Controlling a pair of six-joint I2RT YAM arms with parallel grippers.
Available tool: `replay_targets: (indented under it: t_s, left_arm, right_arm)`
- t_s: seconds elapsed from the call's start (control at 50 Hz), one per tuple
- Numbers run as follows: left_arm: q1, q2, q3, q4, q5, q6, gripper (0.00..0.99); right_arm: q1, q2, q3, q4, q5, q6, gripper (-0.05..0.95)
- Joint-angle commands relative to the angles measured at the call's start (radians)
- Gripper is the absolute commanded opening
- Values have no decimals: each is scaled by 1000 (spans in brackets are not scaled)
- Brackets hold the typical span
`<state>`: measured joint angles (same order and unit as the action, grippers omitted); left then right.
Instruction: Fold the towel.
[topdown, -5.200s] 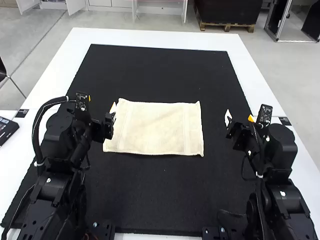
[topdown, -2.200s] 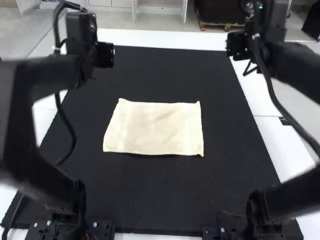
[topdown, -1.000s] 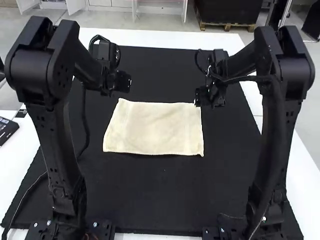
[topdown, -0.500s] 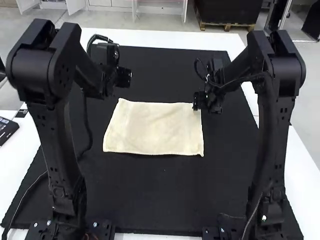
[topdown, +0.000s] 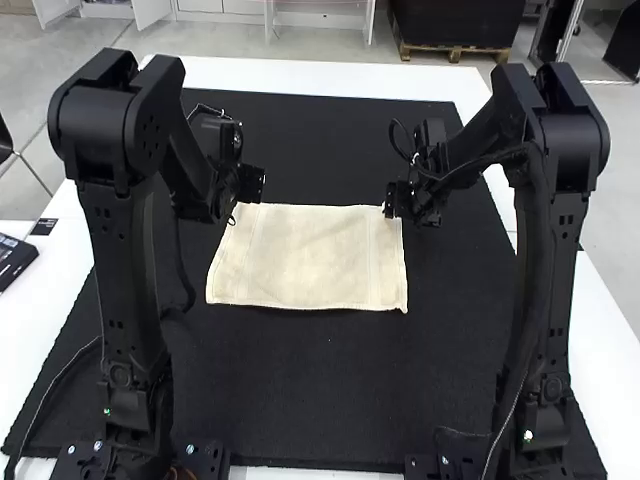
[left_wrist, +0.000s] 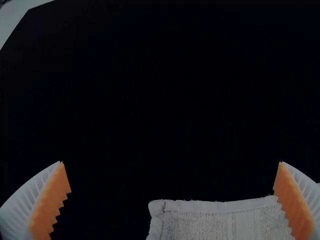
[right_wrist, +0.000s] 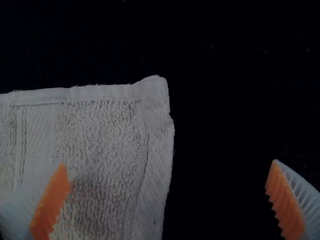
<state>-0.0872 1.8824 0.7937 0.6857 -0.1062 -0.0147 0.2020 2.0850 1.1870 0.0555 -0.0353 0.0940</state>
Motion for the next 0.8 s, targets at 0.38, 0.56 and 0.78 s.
replay_targets:
  t_s: [0.38, 0.56, 0.78]
  left_arm:
    - [1, 41, 1, -48, -16, -108, 959]
    - [-3, 41, -2, -51, -13, -91, 954]
    - [-5, 41, -2, -54, -12, -47, 936]
  right_arm:
    - [50, 12, 37, -59, -106, 24, 905]
    - [71, 7, 23, -36, -77, 13, 928]
    - [70, 10, 23, -16, -57, -2, 908]
